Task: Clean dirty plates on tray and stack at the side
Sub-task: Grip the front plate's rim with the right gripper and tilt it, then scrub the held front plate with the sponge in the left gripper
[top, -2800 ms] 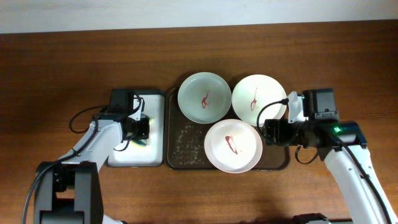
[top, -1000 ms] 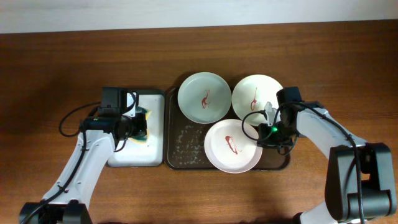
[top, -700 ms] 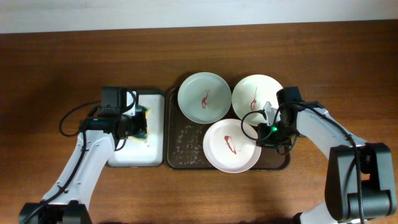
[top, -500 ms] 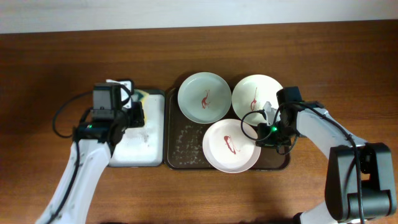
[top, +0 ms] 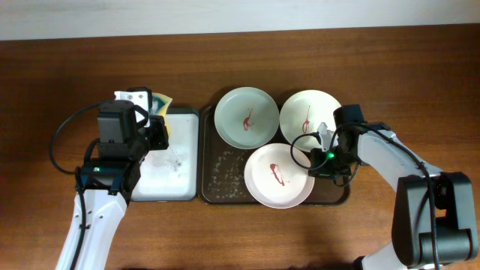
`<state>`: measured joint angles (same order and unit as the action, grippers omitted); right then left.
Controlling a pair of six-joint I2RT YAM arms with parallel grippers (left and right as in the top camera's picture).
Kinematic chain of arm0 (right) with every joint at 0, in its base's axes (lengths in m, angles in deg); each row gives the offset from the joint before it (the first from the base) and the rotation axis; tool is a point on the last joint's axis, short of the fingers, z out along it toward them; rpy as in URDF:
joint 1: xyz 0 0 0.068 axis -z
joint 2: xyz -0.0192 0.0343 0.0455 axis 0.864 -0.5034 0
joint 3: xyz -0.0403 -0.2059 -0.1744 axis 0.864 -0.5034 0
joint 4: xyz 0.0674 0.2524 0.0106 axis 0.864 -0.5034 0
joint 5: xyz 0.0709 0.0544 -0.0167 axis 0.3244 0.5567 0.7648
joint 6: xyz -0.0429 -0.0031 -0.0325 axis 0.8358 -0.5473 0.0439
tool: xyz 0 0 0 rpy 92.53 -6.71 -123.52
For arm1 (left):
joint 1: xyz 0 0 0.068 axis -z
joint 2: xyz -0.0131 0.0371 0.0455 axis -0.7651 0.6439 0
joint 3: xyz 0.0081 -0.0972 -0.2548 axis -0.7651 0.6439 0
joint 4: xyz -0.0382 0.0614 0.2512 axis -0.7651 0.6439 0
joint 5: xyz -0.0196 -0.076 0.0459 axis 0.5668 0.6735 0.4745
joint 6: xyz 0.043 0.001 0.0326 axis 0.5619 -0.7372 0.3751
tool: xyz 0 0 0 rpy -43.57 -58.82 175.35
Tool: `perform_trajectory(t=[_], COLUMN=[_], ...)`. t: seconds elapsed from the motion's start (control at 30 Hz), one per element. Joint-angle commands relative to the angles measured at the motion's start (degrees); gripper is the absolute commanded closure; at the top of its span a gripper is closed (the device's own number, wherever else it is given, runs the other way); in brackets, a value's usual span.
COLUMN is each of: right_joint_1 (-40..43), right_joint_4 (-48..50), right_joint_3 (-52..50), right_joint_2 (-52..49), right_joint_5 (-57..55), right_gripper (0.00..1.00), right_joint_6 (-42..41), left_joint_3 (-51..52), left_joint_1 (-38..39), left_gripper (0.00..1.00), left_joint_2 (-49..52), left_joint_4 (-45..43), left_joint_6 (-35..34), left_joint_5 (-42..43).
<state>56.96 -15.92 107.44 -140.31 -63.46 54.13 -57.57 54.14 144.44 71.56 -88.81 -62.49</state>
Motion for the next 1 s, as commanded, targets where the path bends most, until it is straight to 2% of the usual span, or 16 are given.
perform_trajectory(t=[0.0, 0.33, 0.53, 0.7, 0.87, 0.97], right_joint_1=[0.2, -1.8, -6.4, -8.7, -8.8, -8.8], right_joint_4=[0.2, 0.1, 2.3, 3.2, 3.2, 3.1], right_joint_3=[-0.5, -0.5, -0.5, -0.5, -0.5, -0.5], right_joint_2=[-0.2, -0.2, -0.2, -0.2, -0.2, -0.2], right_joint_5=[1.4, 3.9, 3.7, 3.7, 3.0, 3.0], right_gripper=[0.96, 0.96, 0.96, 0.96, 0.96, 0.96], right_joint_6=[0.3, 0.3, -6.7, -8.7, -8.9, -8.9], left_joint_3=[-0.5, -0.5, -0.5, -0.5, -0.5, -0.5], left_joint_1=[0.1, 0.6, 7.2, 14.2, 22.8, 27.2], left_gripper=[1.0, 1.0, 1.0, 1.0, 1.0, 1.0], left_joint_2=[-1.1, -0.9, 4.4, 11.7, 18.7, 21.6], left_joint_4=[-0.3, 2.4, 6.9, 1.0, -4.6, -9.0], left_joint_6=[-0.5, -0.6, -7.2, -15.0, -25.1, -26.9], left_joint_5=[-0.7, 1.2, 8.4, 20.3, 21.1, 21.0])
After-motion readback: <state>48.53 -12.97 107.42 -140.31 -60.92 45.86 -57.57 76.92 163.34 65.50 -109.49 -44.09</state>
